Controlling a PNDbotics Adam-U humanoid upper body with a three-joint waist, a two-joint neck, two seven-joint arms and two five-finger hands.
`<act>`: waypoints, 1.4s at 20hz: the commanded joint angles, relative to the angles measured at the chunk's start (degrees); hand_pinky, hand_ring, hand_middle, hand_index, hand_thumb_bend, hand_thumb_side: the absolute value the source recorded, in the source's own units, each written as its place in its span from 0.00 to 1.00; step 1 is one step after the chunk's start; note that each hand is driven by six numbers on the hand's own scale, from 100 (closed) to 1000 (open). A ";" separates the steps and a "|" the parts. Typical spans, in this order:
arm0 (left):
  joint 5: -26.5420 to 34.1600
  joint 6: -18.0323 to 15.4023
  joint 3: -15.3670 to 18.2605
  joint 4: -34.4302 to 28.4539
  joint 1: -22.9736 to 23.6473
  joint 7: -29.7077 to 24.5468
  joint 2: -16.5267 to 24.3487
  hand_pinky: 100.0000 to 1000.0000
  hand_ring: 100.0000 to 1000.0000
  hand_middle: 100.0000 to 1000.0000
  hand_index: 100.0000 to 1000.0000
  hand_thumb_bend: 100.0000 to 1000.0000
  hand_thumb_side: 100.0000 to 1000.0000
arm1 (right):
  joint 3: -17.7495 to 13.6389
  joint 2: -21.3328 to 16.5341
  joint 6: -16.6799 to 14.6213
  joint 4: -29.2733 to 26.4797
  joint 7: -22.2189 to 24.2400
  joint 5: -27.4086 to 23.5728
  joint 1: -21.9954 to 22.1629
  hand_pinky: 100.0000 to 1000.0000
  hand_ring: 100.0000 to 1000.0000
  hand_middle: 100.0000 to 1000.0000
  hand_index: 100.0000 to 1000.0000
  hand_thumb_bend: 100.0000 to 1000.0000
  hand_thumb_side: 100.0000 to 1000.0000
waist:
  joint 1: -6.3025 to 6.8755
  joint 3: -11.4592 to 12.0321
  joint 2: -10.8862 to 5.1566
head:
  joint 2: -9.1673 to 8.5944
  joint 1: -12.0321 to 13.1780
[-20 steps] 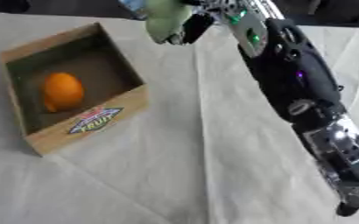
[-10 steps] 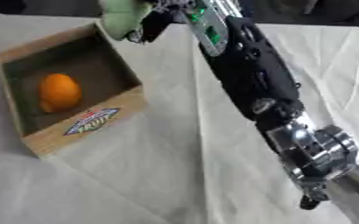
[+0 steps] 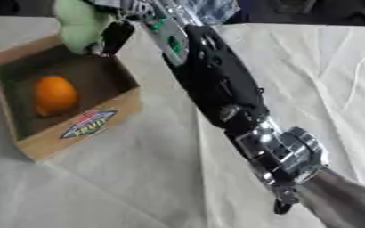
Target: Pick up objects on the table and place them in the box.
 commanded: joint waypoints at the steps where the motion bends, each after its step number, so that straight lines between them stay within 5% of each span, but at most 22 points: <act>1: 0.16 -0.04 -0.01 -0.81 -0.82 -0.26 0.56 0.58 0.78 1.00 0.66 0.17 1.00 | -0.64 1.72 0.36 2.57 -1.17 2.33 -1.39 0.81 0.79 0.64 0.83 0.05 0.19 | 0.34 0.22 -1.11 | -0.62 -0.46; 11: 0.32 0.04 -0.10 -0.81 -0.88 -0.45 0.31 0.58 0.78 1.00 0.66 0.17 1.00 | -0.47 5.15 -2.00 8.21 -3.58 6.13 -0.69 0.82 0.81 0.67 0.85 0.12 0.24 | 0.25 0.45 -0.88 | -0.49 -1.66; 22: 0.33 0.11 -0.08 -0.81 -0.80 -0.49 0.28 0.58 0.78 1.00 0.66 0.17 1.00 | -0.06 5.76 -5.47 8.80 -3.63 10.80 -1.11 0.87 0.86 0.77 0.97 0.29 0.59 | 0.11 0.45 -0.99 | -0.55 -1.90; 28: 0.31 0.16 -0.04 -0.81 -0.72 -0.53 0.27 0.58 0.78 1.00 0.66 0.17 1.00 | -0.04 5.20 -6.66 7.99 -3.35 11.83 -1.50 0.88 0.87 0.79 0.98 0.37 0.66 | 0.09 0.38 -1.08 | -0.43 -1.55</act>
